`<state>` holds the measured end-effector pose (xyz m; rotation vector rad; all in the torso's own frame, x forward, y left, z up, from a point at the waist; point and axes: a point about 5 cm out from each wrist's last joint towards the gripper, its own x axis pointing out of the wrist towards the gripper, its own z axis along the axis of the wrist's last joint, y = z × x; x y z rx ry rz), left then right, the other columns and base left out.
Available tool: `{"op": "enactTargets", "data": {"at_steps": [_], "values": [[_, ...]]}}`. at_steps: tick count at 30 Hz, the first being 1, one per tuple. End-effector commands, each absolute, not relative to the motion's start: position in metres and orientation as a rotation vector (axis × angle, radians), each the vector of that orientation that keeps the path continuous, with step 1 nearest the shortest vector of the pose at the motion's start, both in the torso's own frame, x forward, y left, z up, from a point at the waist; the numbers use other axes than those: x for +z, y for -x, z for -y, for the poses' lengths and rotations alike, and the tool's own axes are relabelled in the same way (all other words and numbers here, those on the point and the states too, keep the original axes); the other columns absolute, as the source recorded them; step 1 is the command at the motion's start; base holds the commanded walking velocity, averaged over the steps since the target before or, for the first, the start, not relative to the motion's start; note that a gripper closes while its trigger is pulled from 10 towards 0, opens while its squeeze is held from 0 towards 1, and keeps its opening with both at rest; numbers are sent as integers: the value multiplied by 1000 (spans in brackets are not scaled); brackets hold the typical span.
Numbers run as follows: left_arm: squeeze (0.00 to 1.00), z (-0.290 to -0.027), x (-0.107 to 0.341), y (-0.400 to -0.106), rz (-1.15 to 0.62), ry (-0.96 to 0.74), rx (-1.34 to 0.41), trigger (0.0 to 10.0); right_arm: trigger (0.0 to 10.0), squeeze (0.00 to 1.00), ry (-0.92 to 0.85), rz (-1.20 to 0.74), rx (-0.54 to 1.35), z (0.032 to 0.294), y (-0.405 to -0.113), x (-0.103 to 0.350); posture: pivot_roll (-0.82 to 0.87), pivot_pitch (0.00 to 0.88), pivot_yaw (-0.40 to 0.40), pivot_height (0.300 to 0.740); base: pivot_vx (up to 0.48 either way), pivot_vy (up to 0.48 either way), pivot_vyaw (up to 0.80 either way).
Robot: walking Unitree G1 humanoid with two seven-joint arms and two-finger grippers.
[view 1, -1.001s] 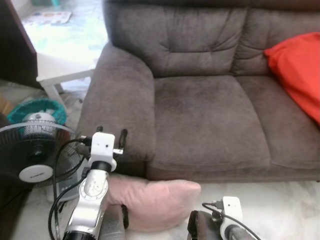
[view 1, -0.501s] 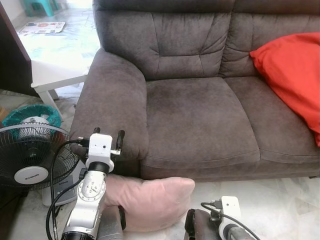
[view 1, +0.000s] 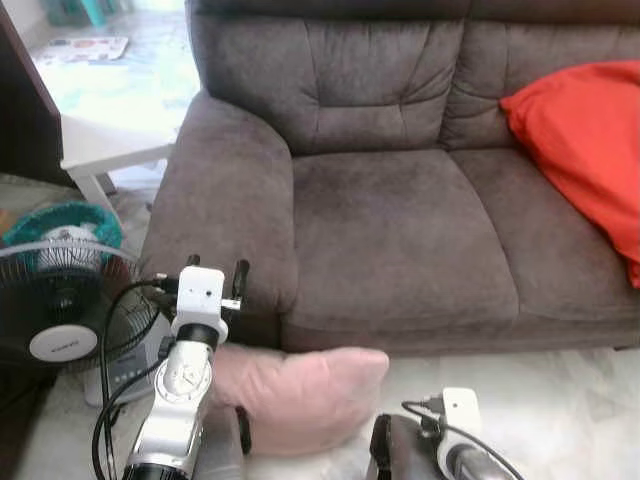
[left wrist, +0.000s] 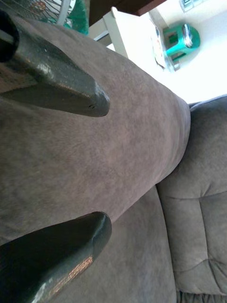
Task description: Move the pillow to the sofa from floor
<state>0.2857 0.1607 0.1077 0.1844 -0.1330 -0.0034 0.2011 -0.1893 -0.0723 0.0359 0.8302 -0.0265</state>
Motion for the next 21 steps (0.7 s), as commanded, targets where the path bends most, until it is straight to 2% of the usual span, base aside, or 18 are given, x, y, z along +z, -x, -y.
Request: {"op": "enactTargets", "data": {"at_steps": [1, 21], "values": [[0, -161, 106, -285, 131, -186, 1, 10000, 10000, 0, -40, -867, -28, 190, -192, -77, 194, 61, -62, 588, -296, 0, 0], [0, -162, 105, -286, 119, -191, 7, 10000, 10000, 0, -43, -868, -25, 189, -193, -77, 196, 61, -62, 588, 0, 0, 0]]}}
